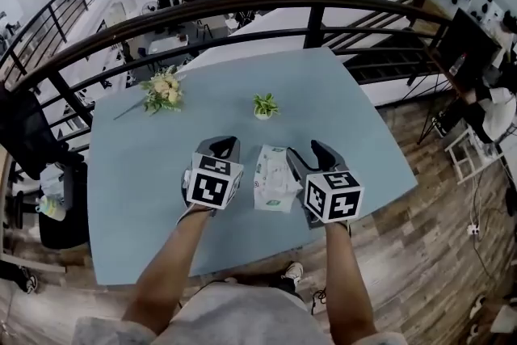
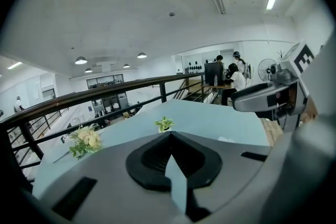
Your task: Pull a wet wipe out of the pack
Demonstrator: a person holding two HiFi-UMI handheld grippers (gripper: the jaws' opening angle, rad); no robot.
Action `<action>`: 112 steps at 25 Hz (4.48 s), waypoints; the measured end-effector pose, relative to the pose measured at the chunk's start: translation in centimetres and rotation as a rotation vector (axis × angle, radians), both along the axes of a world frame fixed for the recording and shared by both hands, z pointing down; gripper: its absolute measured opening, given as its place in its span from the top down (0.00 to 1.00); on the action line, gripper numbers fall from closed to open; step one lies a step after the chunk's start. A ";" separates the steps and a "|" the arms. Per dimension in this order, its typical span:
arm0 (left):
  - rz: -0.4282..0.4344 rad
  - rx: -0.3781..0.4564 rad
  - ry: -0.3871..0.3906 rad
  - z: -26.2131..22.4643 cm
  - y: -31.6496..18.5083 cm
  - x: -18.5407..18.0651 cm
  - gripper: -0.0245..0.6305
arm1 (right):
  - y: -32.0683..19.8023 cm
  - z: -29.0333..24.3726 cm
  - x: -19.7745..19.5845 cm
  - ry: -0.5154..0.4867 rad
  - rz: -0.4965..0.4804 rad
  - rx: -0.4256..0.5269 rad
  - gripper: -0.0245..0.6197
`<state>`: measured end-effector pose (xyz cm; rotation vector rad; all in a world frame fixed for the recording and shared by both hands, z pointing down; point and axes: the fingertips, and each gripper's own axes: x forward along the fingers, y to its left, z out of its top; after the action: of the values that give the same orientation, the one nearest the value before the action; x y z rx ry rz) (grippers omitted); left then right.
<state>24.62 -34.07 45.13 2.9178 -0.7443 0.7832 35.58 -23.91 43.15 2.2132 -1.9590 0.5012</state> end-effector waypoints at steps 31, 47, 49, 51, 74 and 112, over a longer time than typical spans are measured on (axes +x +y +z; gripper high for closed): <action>-0.382 0.027 0.005 -1.0 2.1 -1.4 0.97 | -1.9 0.6 2.6 0.010 -0.386 -0.031 0.59; -0.434 0.023 0.002 0.9 3.1 -2.4 0.97 | -2.0 5.6 0.8 0.006 -0.489 -0.140 0.59; -0.436 0.016 0.000 1.3 3.2 -2.7 0.97 | -1.9 6.4 0.3 0.003 -0.499 -0.158 0.59; -0.441 0.007 -0.005 1.7 3.3 -2.9 0.97 | -1.9 7.2 -0.2 0.002 -0.512 -0.174 0.59; -0.435 0.005 -0.064 3.3 3.8 -3.8 0.97 | -2.1 14.1 -3.6 -0.004 -0.627 -0.329 0.60; -0.439 -0.014 -0.035 3.2 4.5 -4.1 0.97 | -1.1 14.9 -4.0 0.018 -0.624 -0.357 0.95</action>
<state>20.57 -29.54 48.35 2.5803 -1.3106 0.7819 31.58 -25.02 58.10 1.3030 -2.1898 0.6569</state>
